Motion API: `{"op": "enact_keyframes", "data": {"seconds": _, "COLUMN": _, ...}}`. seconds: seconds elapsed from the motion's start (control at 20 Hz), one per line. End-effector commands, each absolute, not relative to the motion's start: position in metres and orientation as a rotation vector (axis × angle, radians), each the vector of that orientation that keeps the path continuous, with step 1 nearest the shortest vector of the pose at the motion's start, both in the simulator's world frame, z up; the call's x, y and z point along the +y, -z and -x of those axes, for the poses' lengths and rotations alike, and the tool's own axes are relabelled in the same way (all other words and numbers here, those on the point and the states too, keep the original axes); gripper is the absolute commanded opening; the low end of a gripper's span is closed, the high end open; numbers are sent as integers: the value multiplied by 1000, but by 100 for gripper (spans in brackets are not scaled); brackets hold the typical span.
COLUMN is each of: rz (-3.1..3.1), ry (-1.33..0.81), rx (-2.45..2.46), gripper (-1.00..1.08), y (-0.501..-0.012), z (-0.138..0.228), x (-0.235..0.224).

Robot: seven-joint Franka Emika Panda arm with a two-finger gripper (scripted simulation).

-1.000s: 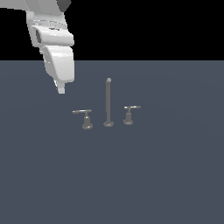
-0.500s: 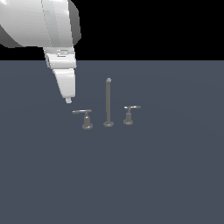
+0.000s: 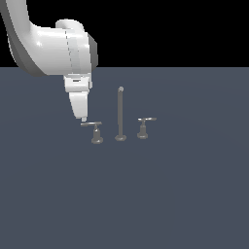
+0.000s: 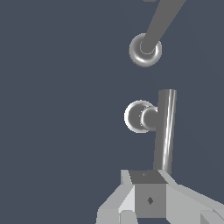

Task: Turn on the faucet by rotating a designated handle.

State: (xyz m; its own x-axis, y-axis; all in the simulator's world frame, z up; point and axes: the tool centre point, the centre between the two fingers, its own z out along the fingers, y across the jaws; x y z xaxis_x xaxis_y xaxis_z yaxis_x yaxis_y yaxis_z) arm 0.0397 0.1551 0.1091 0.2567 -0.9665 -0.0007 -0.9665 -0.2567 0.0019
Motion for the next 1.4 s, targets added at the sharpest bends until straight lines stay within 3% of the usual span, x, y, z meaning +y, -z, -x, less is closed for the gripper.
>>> {"op": "enact_keyframes", "data": {"seconds": 0.0, "rz": -2459, "ry": -1, "rx": -1953, "gripper": -100, "y": -101, "z": -49, "x": 153}}
{"op": "enact_keyframes", "data": {"seconds": 0.7, "rz": -2412, "ry": -1, "rx": -2013, "gripper": -100, "y": -89, "z": -64, "x": 149}}
{"op": "enact_keyframes", "data": {"seconds": 1.25, "rz": -2411, "ry": 0, "rx": -2014, "gripper": -100, "y": -89, "z": -29, "x": 162}}
{"op": "enact_keyframes", "data": {"seconds": 1.35, "rz": -2410, "ry": -10, "rx": -2026, "gripper": -100, "y": -89, "z": -37, "x": 157}}
